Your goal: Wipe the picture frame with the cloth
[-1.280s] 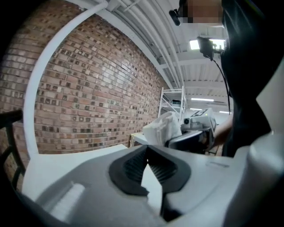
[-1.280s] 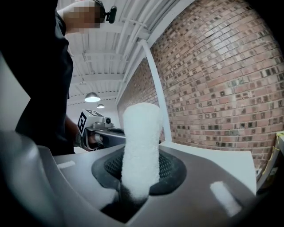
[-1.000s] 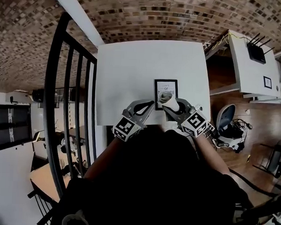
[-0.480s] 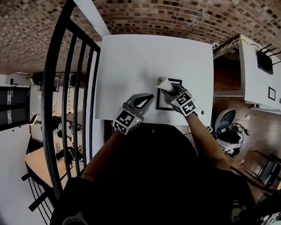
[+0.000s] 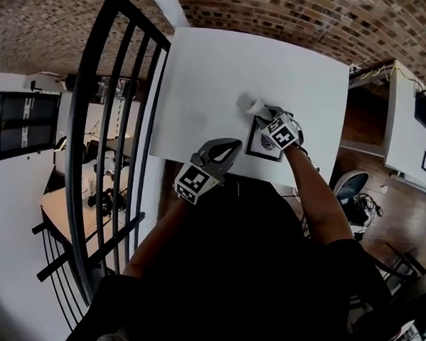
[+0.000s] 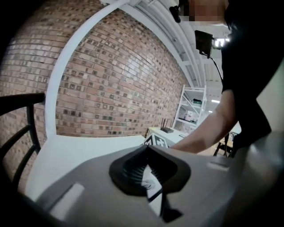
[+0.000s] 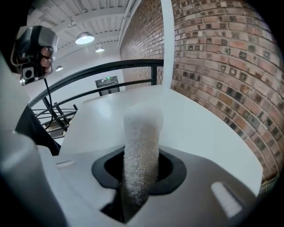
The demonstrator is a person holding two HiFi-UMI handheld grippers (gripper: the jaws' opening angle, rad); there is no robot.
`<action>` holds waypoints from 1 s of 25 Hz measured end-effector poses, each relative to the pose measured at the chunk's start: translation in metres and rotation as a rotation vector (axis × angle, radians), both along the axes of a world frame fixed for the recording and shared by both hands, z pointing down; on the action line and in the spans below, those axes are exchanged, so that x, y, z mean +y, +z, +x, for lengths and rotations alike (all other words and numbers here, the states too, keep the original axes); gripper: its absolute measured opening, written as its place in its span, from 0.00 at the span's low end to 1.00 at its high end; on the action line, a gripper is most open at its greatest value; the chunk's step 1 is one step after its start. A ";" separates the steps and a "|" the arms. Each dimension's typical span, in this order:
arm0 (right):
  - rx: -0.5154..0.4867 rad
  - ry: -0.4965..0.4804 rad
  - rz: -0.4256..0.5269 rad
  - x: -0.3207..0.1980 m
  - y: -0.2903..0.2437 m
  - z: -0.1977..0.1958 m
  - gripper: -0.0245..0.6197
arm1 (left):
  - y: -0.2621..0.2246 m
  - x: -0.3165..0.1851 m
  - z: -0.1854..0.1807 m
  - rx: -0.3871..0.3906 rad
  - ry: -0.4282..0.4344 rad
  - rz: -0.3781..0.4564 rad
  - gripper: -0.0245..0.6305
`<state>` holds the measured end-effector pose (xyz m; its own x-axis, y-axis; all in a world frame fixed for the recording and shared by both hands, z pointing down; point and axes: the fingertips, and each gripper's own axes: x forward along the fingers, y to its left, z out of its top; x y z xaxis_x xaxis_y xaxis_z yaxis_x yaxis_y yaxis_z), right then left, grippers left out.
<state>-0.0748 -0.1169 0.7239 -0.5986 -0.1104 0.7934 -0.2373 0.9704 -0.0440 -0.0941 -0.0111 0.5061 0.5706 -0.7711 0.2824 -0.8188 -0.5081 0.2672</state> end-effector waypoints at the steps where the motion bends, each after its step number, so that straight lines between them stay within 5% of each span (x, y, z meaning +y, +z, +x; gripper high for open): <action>1: 0.008 0.003 0.015 -0.003 0.004 0.002 0.20 | 0.002 0.002 -0.001 -0.007 -0.004 -0.003 0.04; 11: 0.029 0.040 0.065 -0.020 0.013 0.025 0.20 | 0.013 0.009 0.002 -0.022 -0.012 -0.017 0.04; 25: 0.021 0.307 0.067 -0.048 0.005 0.139 0.20 | 0.013 -0.006 0.028 -0.024 0.076 -0.012 0.04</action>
<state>0.0640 -0.1646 0.7286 -0.5125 -0.3355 0.7904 -0.5198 0.8539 0.0254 -0.0660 -0.0175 0.5194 0.6201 -0.7224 0.3060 -0.7845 -0.5656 0.2544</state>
